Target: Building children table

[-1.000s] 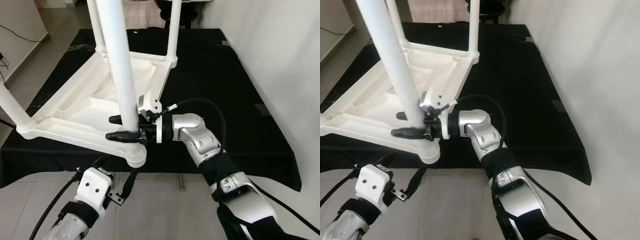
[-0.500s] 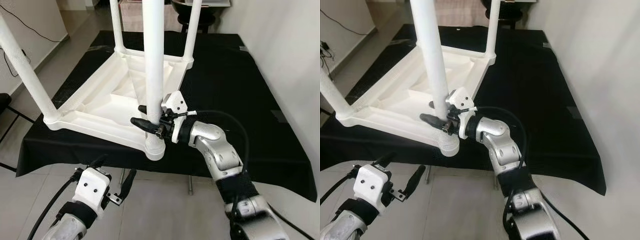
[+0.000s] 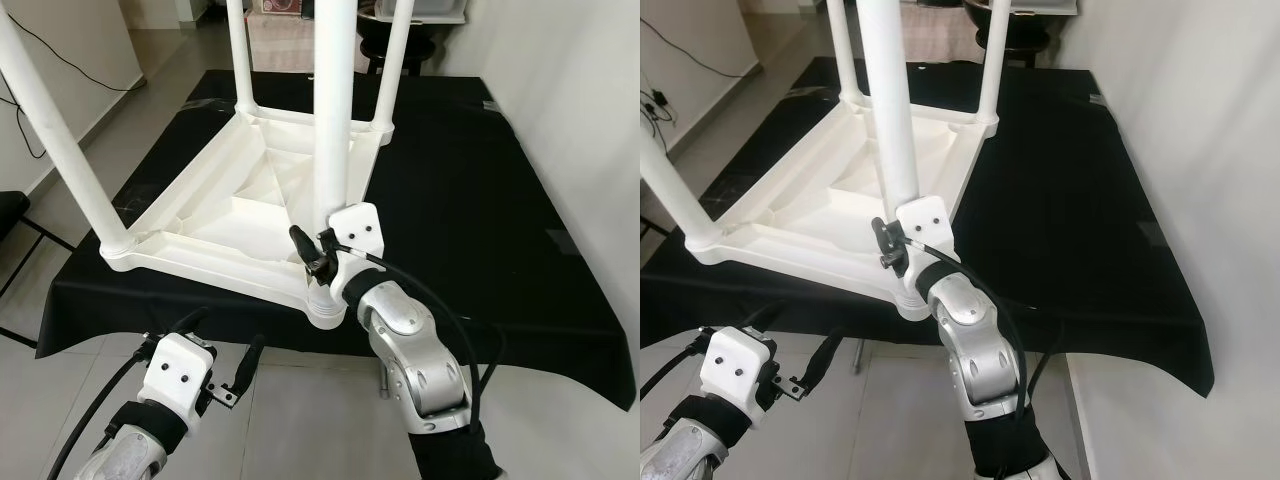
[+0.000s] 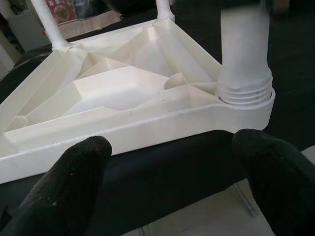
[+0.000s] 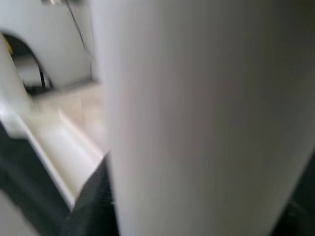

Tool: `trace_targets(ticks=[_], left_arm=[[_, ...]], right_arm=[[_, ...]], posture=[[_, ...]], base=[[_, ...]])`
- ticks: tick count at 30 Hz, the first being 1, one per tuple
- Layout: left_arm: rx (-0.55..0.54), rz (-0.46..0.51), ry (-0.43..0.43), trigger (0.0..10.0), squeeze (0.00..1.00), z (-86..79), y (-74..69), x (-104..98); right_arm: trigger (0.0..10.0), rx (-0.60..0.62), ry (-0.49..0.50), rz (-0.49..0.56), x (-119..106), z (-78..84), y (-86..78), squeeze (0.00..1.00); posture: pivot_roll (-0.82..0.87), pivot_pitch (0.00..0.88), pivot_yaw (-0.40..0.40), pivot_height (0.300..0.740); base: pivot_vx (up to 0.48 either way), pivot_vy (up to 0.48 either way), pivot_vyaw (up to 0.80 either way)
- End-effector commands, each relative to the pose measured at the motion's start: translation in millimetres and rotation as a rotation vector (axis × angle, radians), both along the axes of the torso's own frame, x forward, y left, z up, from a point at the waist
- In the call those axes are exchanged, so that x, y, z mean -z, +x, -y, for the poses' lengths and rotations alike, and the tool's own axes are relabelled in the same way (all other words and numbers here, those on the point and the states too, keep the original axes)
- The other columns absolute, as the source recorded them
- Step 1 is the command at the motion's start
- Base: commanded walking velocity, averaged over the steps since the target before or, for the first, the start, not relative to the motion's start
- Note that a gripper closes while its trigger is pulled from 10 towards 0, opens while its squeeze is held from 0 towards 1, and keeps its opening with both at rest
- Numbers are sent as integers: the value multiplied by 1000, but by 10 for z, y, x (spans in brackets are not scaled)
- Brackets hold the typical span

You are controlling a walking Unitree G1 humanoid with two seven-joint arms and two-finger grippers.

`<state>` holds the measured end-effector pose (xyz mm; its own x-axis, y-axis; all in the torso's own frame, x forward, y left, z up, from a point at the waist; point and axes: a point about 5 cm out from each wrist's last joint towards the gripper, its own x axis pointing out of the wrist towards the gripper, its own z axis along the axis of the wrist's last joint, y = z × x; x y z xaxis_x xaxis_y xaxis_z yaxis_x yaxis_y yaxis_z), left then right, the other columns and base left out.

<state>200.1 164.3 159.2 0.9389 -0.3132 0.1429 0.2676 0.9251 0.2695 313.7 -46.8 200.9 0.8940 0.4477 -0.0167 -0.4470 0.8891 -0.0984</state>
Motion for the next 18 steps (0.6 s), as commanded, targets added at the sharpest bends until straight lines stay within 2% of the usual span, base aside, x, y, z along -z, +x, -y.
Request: trace_targets(ticks=[1,4,6,7,8,9,10,11,12,13,15,18], left_arm=[[-6,-16,28,10000,0,-13,-15,47],[-5,-16,27,10000,0,-4,-16,50],[-3,-17,24,10000,0,5,-19,53],[-3,-17,24,10000,0,5,-19,53],[-2,-17,23,10000,0,11,-21,56],[-1,-17,21,10000,0,18,-24,58],[-1,-17,21,10000,0,18,-24,58],[0,-18,20,10000,0,23,-27,59],[1,-18,19,10000,0,29,-32,59],[1,-18,19,10000,0,29,-32,59],[2,-18,18,10000,0,36,-39,59],[3,-19,18,10000,0,43,-51,54]], right_arm=[[10000,-36,105,-155,147,-219,-37,1000],[10000,-91,122,-152,114,-219,-10,1000],[10000,-221,148,-90,-27,-180,91,1000],[10000,-221,148,-90,-27,-180,91,1000],[10000,-311,138,-50,-103,-164,119,1000],[10000,-434,107,-7,-186,-133,138,918],[10000,-434,107,-7,-186,-133,138,918],[10000,-511,79,16,-230,-108,142,918],[10000,-605,35,45,-300,-53,167,0],[10000,-605,35,45,-300,-53,167,0],[10000,-692,-25,86,-401,26,221,0],[10000,-789,-52,91,-542,84,309,0]], posture=[[43,177,-56,740],[43,173,-58,740],[42,169,-59,740],[42,169,-59,740],[42,165,-62,740],[43,163,-63,740],[43,163,-63,740],[44,162,-63,740],[48,162,-66,740],[48,162,-66,740],[47,163,-65,740],[51,170,-63,740]], base=[[0,0,0],[0,0,0],[0,0,0],[0,0,0],[0,0,0],[0,0,0],[0,0,0],[0,0,0],[0,0,0],[0,0,0],[0,0,0],[0,0,0]])
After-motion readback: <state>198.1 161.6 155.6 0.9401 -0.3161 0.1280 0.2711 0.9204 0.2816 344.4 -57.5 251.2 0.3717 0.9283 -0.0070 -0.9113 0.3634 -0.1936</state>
